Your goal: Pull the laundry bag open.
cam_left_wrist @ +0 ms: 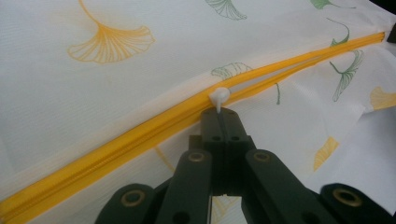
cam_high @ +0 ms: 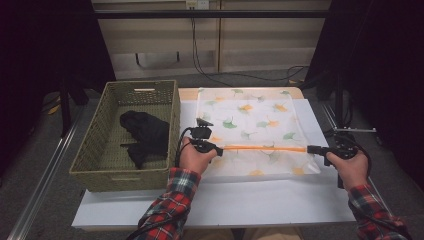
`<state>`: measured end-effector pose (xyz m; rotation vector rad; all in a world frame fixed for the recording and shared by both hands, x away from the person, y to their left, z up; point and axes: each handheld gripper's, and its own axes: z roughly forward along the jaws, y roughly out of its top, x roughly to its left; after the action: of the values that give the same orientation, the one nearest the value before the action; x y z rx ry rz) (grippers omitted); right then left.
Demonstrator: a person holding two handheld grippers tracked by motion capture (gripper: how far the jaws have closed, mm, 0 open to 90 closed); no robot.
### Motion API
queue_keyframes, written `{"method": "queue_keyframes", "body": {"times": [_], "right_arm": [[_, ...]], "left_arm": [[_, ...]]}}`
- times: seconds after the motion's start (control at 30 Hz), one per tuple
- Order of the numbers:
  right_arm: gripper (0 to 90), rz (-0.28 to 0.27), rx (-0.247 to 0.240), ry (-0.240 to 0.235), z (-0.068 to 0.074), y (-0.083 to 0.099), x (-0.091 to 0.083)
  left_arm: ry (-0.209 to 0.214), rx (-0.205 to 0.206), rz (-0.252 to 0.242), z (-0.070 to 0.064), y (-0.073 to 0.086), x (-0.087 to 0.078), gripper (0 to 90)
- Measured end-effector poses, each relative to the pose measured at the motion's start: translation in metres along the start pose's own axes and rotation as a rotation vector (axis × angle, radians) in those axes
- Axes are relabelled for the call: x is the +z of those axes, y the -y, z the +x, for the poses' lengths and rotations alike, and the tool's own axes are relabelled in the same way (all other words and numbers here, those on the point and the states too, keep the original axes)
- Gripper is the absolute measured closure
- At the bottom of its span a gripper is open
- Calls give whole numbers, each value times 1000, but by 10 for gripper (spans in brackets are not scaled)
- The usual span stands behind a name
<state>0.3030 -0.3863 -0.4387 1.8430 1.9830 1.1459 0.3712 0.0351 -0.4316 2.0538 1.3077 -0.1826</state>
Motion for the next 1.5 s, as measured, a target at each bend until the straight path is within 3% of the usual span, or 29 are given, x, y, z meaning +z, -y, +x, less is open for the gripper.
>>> {"method": "queue_keyframes", "body": {"times": [0.13, 0.17, 0.2, 0.7, 0.8, 1.5], "right_arm": [[860, -4, 8, -7, -1, -1, -1], [860, -3, 8, -5, -1, -1, -1], [860, -4, 5, 0, -1, -1, -1], [860, 2, 9, 3, -3, -1, 1], [860, 1, 6, 3, -2, -2, 1], [860, 5, 25, 3, -3, -2, 0]], "left_arm": [[7, 11, 9, 0, 0, -1, 900], [5, -4, -2, -1, 0, 0, 900], [4, 16, 13, 0, 0, -1, 900], [-12, -17, -7, 5, -1, -11, 900], [-16, 1, 3, 5, -2, -13, 900], [-33, -4, -10, 7, -4, -23, 900]]}}
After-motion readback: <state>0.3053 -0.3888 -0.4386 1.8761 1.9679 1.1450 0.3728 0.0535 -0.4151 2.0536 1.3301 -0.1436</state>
